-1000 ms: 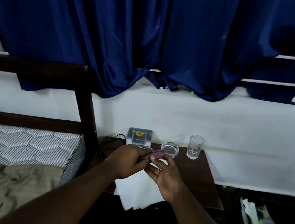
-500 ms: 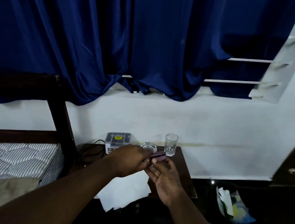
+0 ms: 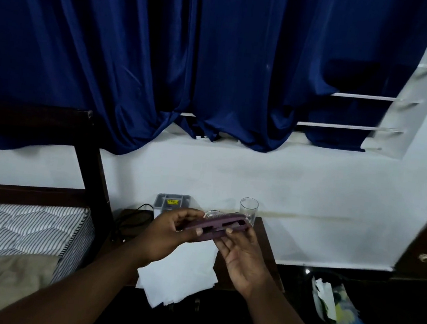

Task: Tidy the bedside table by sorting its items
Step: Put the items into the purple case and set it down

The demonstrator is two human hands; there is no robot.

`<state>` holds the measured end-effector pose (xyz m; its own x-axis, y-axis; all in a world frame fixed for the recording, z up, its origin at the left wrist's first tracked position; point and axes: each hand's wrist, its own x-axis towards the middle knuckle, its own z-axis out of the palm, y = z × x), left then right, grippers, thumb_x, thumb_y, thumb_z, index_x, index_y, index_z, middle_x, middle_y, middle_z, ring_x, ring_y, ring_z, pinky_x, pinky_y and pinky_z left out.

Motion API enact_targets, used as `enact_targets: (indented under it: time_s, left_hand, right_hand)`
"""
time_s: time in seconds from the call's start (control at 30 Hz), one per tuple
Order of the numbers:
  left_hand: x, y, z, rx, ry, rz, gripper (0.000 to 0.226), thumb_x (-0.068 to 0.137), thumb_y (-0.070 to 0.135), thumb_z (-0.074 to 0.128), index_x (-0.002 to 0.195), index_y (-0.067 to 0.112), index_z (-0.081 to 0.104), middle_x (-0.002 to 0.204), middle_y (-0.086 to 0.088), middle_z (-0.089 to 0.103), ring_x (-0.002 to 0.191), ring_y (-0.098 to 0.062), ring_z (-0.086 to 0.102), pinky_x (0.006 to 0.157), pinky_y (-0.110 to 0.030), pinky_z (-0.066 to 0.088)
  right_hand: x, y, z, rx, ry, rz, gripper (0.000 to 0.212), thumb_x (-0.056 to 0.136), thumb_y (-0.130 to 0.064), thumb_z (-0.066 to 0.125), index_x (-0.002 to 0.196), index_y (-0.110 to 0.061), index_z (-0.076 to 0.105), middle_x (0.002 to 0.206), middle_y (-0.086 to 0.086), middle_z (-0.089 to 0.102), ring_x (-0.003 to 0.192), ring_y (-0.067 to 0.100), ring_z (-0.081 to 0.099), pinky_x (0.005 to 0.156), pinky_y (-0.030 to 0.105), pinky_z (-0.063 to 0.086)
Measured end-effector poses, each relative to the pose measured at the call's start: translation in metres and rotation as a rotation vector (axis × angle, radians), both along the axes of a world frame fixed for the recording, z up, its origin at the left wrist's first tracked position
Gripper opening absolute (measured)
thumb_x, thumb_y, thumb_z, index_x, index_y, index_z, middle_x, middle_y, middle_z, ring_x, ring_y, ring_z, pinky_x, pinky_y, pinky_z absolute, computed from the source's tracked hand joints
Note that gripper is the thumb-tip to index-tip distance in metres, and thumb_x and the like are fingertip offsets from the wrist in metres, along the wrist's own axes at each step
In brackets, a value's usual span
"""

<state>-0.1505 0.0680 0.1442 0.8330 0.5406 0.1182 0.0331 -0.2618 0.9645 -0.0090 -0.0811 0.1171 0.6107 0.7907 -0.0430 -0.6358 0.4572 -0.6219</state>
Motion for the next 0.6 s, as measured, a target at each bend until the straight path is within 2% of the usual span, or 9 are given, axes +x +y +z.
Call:
enact_targets:
  time_s: [0.1,0.17,0.23,0.33,0.43,0.5,0.6]
  left_hand:
    - [-0.005,0.0,0.004,-0.134,-0.068,0.094,0.018,0.099,0.017,0.066,0.114,0.017,0.076,0.114,-0.009,0.078,0.106,-0.026,0.073,0.094,-0.045,0.058]
    - [-0.008,0.002,0.004,-0.196,-0.098,0.139,0.02,0.103,0.023,0.06,0.11,0.014,0.077,0.111,-0.016,0.077,0.1,-0.028,0.072,0.089,-0.048,0.059]
    - [-0.011,0.004,0.003,-0.255,-0.12,0.184,0.027,0.104,0.03,0.056,0.108,0.012,0.076,0.11,-0.017,0.077,0.098,-0.028,0.073,0.086,-0.048,0.059]
    - [-0.014,0.013,-0.003,-0.393,-0.143,0.252,0.029,0.105,0.034,0.054,0.108,0.015,0.075,0.107,-0.012,0.079,0.096,-0.026,0.076,0.078,-0.04,0.063]
    - [-0.019,0.022,-0.012,-0.515,-0.177,0.333,0.036,0.104,0.042,0.055,0.116,0.013,0.073,0.116,-0.015,0.077,0.108,-0.034,0.074,0.092,-0.054,0.059]
    - [-0.021,0.029,-0.023,-0.59,-0.191,0.401,0.039,0.104,0.044,0.052,0.118,0.013,0.072,0.117,-0.016,0.077,0.109,-0.036,0.074,0.094,-0.059,0.058]
    - [-0.026,0.036,-0.04,-0.675,-0.204,0.507,0.037,0.108,0.042,0.044,0.108,0.017,0.072,0.102,-0.009,0.081,0.094,-0.029,0.077,0.075,-0.044,0.063]
  right_hand:
    - [-0.007,0.011,-0.002,0.001,0.028,0.01,0.064,0.079,0.007,0.066,0.139,-0.006,0.048,0.129,0.022,0.065,0.114,0.033,0.068,0.09,0.039,0.06]
    - [-0.012,0.017,-0.004,0.001,0.037,0.019,0.066,0.077,0.008,0.066,0.14,-0.004,0.047,0.133,0.024,0.063,0.116,0.032,0.066,0.094,0.04,0.059]
    - [-0.016,0.023,-0.005,0.002,0.039,0.037,0.065,0.078,0.009,0.065,0.139,-0.006,0.049,0.133,0.024,0.063,0.117,0.032,0.066,0.097,0.041,0.057]
    - [-0.021,0.032,-0.007,-0.017,0.025,0.065,0.061,0.082,0.013,0.06,0.139,-0.004,0.049,0.127,0.02,0.067,0.12,0.032,0.066,0.094,0.04,0.059]
    - [-0.026,0.042,-0.011,-0.042,0.021,0.076,0.056,0.085,0.017,0.055,0.136,-0.006,0.051,0.119,0.018,0.07,0.112,0.029,0.069,0.087,0.037,0.06]
    - [-0.032,0.052,-0.016,-0.062,0.016,0.096,0.054,0.086,0.018,0.053,0.133,-0.008,0.054,0.113,0.016,0.072,0.106,0.027,0.071,0.085,0.036,0.061]
    - [-0.042,0.067,-0.026,-0.105,0.012,0.145,0.053,0.086,0.019,0.054,0.133,-0.006,0.054,0.114,0.019,0.069,0.108,0.029,0.069,0.089,0.038,0.06]
